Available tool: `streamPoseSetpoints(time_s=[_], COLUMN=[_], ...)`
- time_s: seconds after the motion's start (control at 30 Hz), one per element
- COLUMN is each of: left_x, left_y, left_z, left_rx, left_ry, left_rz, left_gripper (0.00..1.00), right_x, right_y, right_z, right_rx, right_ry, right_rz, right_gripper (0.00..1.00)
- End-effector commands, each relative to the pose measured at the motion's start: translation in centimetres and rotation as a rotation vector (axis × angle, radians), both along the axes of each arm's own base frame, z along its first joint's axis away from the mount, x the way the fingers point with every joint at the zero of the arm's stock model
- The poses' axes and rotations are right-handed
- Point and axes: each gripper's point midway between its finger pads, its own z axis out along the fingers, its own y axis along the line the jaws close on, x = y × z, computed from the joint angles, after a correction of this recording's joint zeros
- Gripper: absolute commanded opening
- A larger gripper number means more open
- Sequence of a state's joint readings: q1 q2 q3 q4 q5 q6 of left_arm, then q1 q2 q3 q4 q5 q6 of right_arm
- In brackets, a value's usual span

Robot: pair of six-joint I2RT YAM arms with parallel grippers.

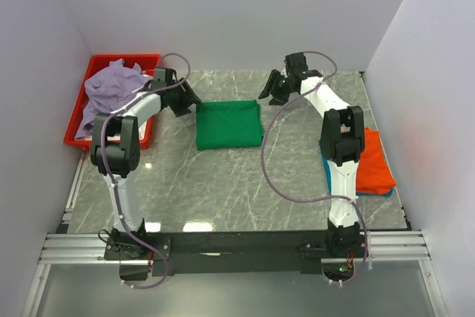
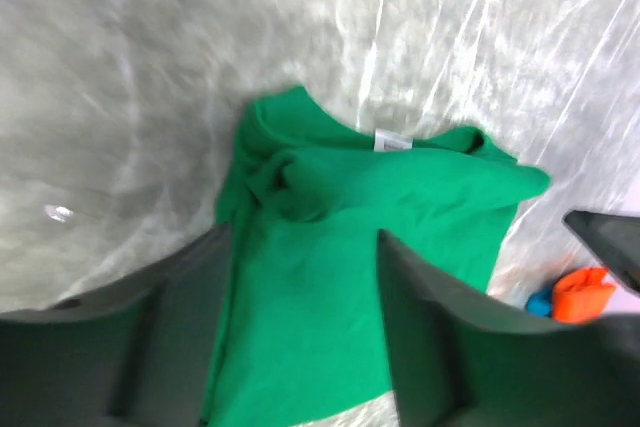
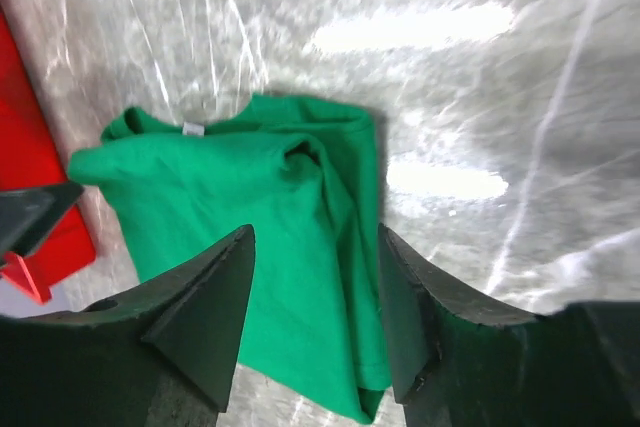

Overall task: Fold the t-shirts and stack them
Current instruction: Fold the tshirt

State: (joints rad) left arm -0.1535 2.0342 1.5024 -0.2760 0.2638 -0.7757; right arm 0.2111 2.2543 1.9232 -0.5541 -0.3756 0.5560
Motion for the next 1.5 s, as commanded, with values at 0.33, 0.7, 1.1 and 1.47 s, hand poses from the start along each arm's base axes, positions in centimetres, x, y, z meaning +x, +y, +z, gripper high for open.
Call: streamPoseSetpoints(time_s=[0.33, 0.7, 1.1, 1.47], left_x=[-2.0, 0.9, 5.6, 5.9], left_y=[-2.1, -4.0, -2.7, -3.6], left_z=[6.3, 2.6, -4.0, 4.8], left_rx=[-0.038, -0.006, -0.043, -0.077], left_ry=[-0.156, -0.108, -0.021, -0.170], left_rz=[-0.017, -0.083, -0.057, -0.080], left_gripper=[0.29, 0.02, 0.08, 0.34], right_x=[-4.6, -1.8, 5.5, 4.7], right_y=[2.1, 8.6, 5.2, 2.4], right_z=[5.0, 3.9, -2.3, 2.6], right_rx=[-0.028, 0.119, 0.320, 0.303], right_ry=[-0.131, -0.107, 0.032, -0.042], right_rz=[0.038, 0.137, 0.025, 0.014], right_gripper=[0.56, 0.50, 0.47, 0.47])
